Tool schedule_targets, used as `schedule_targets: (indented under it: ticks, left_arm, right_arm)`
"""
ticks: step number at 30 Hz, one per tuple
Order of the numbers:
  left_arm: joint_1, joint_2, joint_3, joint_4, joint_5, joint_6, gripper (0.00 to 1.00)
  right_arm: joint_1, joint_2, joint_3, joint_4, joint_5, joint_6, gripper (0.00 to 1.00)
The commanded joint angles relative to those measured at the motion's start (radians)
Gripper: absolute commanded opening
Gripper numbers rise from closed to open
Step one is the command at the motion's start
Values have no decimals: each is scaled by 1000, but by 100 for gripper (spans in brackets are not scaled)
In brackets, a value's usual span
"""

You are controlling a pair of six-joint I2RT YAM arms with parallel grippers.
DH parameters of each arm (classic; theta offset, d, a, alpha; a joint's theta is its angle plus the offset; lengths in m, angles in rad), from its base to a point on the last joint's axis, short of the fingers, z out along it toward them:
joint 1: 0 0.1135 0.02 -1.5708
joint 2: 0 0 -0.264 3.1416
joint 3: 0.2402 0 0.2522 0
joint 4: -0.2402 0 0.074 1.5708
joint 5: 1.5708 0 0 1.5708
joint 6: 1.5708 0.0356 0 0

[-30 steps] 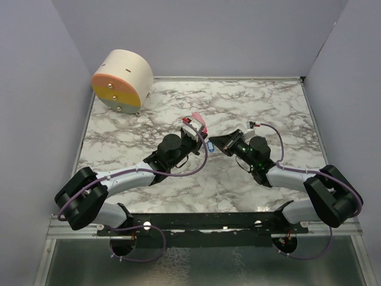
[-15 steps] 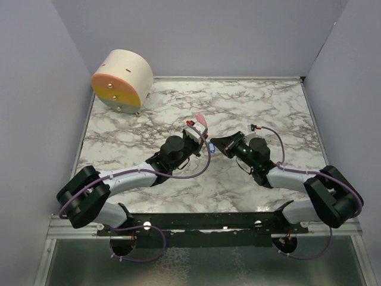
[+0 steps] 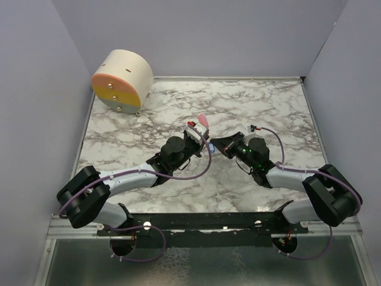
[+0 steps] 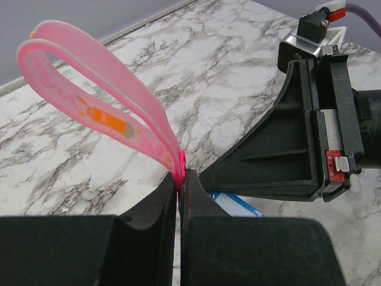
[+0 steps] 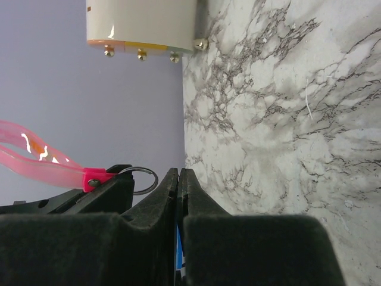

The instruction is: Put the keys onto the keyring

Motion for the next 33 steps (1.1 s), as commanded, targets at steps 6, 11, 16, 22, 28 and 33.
schedule_targets:
  ticks: [6, 11, 16, 22, 28, 33]
  left_arm:
    - [-19, 5, 11, 42, -19, 21, 0]
    - [-26, 9, 8, 42, -25, 26, 0]
    - [-31, 13, 6, 43, -36, 34, 0]
    - [-37, 17, 4, 42, -52, 46, 0]
    - [-42, 20, 1, 43, -65, 55, 0]
    - [-46, 21, 1, 42, -67, 61, 0]
  right_arm:
    - [-3, 21, 0, 49, 28, 27, 1]
    - [-5, 22, -1, 51, 29, 29, 1]
    - [-6, 18, -8, 58, 31, 34, 1]
    - [-10, 11, -12, 58, 31, 36, 1]
    - [-12, 5, -19, 60, 31, 41, 1]
    - [-13, 1, -21, 62, 31, 43, 1]
